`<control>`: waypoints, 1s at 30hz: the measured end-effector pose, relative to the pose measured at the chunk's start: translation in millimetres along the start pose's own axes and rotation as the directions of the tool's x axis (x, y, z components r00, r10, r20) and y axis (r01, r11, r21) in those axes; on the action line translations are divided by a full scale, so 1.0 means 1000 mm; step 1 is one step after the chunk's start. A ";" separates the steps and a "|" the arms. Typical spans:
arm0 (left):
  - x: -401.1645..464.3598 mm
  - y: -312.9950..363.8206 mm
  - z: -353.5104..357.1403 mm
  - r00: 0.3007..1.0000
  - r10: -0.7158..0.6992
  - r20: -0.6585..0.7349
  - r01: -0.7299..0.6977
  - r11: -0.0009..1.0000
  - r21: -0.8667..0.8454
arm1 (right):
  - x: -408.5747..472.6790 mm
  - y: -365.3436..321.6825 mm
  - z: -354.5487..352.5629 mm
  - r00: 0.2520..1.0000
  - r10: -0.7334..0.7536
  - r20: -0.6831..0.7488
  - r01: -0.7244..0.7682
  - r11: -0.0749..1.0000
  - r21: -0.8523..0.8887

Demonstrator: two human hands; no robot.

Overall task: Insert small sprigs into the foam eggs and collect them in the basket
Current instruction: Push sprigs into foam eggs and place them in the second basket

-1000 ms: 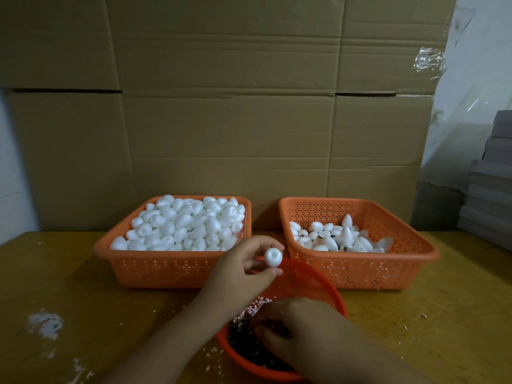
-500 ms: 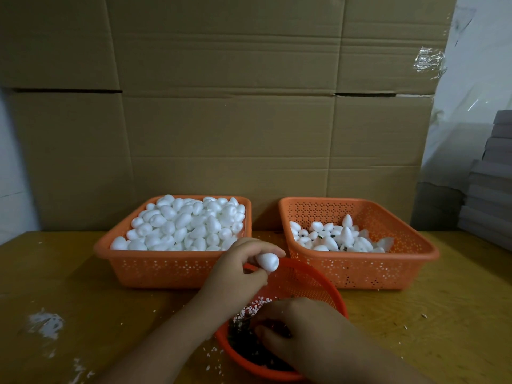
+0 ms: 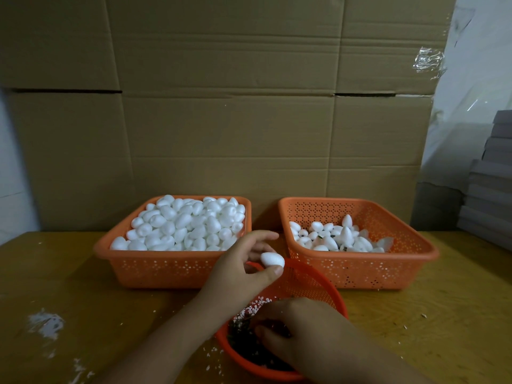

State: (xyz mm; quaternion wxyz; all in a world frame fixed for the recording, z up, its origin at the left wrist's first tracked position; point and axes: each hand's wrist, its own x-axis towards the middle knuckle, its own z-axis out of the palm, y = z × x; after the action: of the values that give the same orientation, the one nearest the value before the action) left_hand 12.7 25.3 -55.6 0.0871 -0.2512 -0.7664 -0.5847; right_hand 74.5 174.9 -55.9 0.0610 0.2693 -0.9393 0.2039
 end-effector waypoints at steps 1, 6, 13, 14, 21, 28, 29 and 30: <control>0.000 0.000 0.000 1.000 -0.003 -0.006 0.003 1.000 0.002 | 0.000 0.000 0.000 1.000 -0.001 0.001 0.001 1.000 0.001; -0.002 0.002 0.001 0.999 0.002 -0.046 0.000 0.999 0.050 | 0.000 0.000 0.000 1.000 -0.010 -0.007 0.011 1.000 0.022; -0.001 0.002 0.002 0.999 0.019 -0.032 -0.021 0.998 -0.051 | 0.000 0.000 0.002 1.000 -0.019 -0.017 0.019 1.000 0.007; -0.001 0.002 0.002 0.999 0.030 -0.021 -0.031 0.998 -0.049 | 0.001 0.000 0.002 1.000 -0.016 -0.015 0.016 1.000 0.004; -0.001 -0.001 -0.001 0.993 0.111 -0.045 -0.104 0.985 0.137 | 0.002 0.001 0.000 1.000 0.002 -0.016 -0.003 0.999 -0.033; -0.004 -0.002 0.005 0.993 0.118 -0.022 -0.112 0.973 0.200 | 0.003 0.009 -0.010 0.996 0.058 -0.066 -0.078 0.935 -0.346; -0.005 -0.002 0.007 0.993 0.116 -0.012 -0.111 0.971 0.212 | 0.002 0.011 -0.013 0.995 0.076 -0.060 -0.092 0.929 -0.359; -0.006 -0.002 0.008 0.994 0.109 -0.006 -0.105 0.968 0.228 | 0.000 0.013 -0.016 0.995 0.090 -0.047 -0.101 0.925 -0.365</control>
State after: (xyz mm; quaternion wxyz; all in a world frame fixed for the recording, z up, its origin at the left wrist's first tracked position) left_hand 18.1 30.6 -61.9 0.1538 -0.2749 -0.8129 -0.4898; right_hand 67.1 191.4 -46.4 0.1142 0.2040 -0.9718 0.0313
